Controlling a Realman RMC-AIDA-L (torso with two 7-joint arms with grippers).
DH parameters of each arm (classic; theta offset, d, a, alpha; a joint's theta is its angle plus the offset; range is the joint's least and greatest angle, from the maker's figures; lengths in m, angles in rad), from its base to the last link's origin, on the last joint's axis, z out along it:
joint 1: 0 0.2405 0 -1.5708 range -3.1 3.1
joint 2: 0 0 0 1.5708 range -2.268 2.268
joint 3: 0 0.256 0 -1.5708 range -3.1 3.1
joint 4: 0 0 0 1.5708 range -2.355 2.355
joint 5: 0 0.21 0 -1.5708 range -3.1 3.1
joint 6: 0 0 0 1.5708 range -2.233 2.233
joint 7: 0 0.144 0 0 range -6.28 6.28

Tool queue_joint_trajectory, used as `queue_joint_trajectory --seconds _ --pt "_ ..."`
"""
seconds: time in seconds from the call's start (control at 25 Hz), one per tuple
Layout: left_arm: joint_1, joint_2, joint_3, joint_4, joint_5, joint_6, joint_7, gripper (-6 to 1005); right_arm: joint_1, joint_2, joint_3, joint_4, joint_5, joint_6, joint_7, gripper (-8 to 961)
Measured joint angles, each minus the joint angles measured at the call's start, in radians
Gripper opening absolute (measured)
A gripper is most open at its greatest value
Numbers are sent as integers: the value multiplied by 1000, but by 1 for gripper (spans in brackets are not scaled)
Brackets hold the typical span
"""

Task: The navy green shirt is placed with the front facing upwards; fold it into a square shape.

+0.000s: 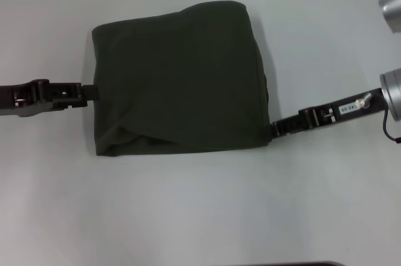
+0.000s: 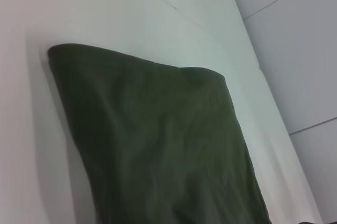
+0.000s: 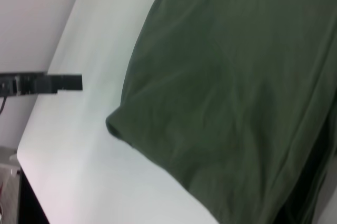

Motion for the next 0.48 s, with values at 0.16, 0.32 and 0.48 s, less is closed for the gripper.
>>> queue_joint_trajectory --seconds 0.16,0.32,0.48 --pt "-1 -1 3 -3 -3 -1 0 486 4 3 8 7 5 16 0 496" --pt "-8 -2 6 -21 -6 -7 0 486 11 12 3 9 4 27 0 496" --pt "-9 -2 7 -23 -6 -12 0 486 15 13 5 26 4 30 0 495"
